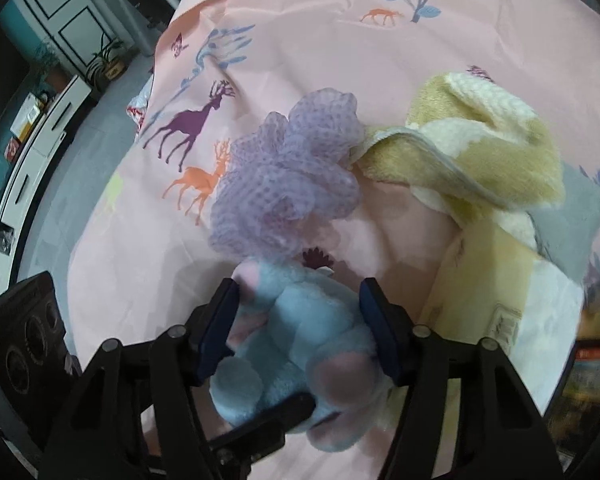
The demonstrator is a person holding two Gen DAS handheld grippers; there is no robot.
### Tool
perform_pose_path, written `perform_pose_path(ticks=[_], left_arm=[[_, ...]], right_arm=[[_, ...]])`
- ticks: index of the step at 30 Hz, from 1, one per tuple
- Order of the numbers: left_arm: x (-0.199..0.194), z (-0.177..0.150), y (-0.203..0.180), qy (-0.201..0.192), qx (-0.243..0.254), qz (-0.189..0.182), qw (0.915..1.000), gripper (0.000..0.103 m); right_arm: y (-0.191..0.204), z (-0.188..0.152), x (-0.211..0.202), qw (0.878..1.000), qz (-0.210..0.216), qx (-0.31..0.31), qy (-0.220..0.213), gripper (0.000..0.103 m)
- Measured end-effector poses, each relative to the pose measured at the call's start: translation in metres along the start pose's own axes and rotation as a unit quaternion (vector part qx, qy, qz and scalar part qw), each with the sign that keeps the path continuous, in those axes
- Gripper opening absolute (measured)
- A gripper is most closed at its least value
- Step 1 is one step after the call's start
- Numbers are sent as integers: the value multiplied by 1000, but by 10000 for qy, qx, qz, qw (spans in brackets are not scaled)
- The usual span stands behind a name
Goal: Organize soft objects
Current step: 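Grasp the elephant plush with the right gripper and lift it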
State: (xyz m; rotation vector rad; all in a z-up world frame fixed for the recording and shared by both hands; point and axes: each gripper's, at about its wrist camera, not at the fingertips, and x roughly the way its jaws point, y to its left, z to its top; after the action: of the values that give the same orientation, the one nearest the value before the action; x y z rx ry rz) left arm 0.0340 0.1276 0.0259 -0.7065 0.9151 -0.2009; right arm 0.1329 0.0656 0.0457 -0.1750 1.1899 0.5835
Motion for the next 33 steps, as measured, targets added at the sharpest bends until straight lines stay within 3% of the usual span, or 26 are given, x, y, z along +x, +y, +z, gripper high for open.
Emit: perform_pose_path(ticks=[2,7,11,16,23,31,33], left_arm=[[-11,1,-4,-194,174,114,9996,56],[-27,-7,-24,-346,692,-84,9970,56],[-32,-15,-38,-258,1019,-343,9939,56],[-30,-37,-64,-108,1669,-343,9853,56],[-7,-69,-95,385,2134,-430,9753,56],[26,-81,-102,778,2128,-387,9732,56],[25,-83,-104,734,2209,-361,9719,56]], right_arm=[[7,-9,-10,9998,39,-82,-151,55],[15,-29,-46,9978,-37,79,-658,52],[10,-48,-66,9952,-99,244,-948,52],[-4,-82,-84,9899,-98,574,-1296,53],[-33,-129,-90,9851,-194,1099,-1306,54],[-72,-154,-76,9784,52,1759,-1086,62],[-76,-160,-73,9769,154,1761,-1198,69]])
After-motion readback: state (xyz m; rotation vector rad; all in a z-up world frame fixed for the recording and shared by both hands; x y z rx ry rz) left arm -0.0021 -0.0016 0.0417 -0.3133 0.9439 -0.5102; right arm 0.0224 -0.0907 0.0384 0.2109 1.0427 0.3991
